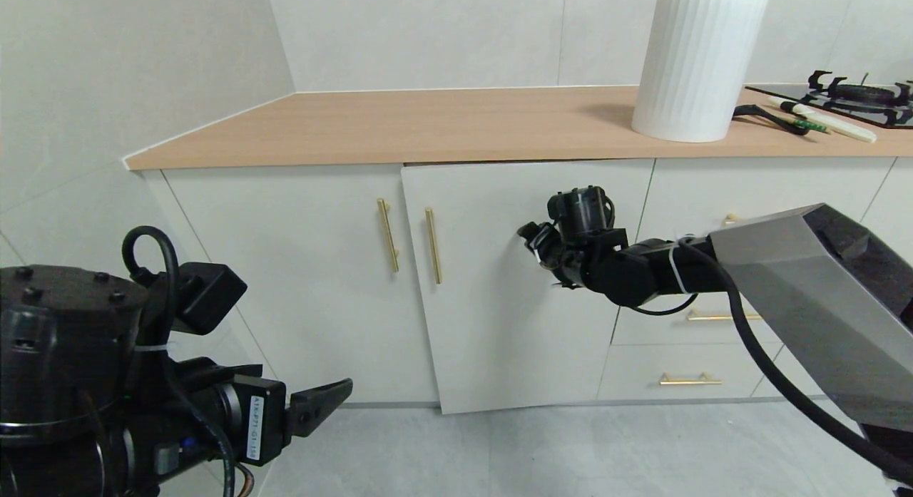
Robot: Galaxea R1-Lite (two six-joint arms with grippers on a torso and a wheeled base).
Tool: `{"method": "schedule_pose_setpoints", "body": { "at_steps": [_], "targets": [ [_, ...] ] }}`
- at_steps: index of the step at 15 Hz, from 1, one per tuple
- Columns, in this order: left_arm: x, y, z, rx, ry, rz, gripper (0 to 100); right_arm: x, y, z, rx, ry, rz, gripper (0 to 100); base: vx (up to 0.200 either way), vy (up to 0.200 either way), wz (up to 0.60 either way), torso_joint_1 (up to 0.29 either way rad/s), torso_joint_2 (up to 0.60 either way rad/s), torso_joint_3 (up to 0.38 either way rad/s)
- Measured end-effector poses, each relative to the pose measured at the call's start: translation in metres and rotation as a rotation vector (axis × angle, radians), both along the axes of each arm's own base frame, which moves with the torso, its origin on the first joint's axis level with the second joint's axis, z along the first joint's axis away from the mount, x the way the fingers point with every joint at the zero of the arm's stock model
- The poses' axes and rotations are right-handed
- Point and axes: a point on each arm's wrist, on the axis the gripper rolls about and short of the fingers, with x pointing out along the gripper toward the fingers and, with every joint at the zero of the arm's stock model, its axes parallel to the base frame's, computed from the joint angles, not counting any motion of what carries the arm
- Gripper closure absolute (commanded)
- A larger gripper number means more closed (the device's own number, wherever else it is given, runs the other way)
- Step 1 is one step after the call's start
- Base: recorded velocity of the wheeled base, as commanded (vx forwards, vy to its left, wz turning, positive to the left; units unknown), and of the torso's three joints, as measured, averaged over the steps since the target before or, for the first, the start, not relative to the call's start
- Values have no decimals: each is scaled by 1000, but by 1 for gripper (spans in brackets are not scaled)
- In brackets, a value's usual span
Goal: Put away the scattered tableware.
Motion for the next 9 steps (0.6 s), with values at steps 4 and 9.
{"method": "schedule_pose_setpoints", "body": {
  "at_steps": [4,9],
  "targets": [
    [0,0,0,0,0,0,0,9,0,-6,-5,-13,-36,0,0,0,0,0,0,0],
    [0,0,0,0,0,1,0,13,-4,-9,-6,-11,-46,0,0,0,0,0,0,0]
  ]
}}
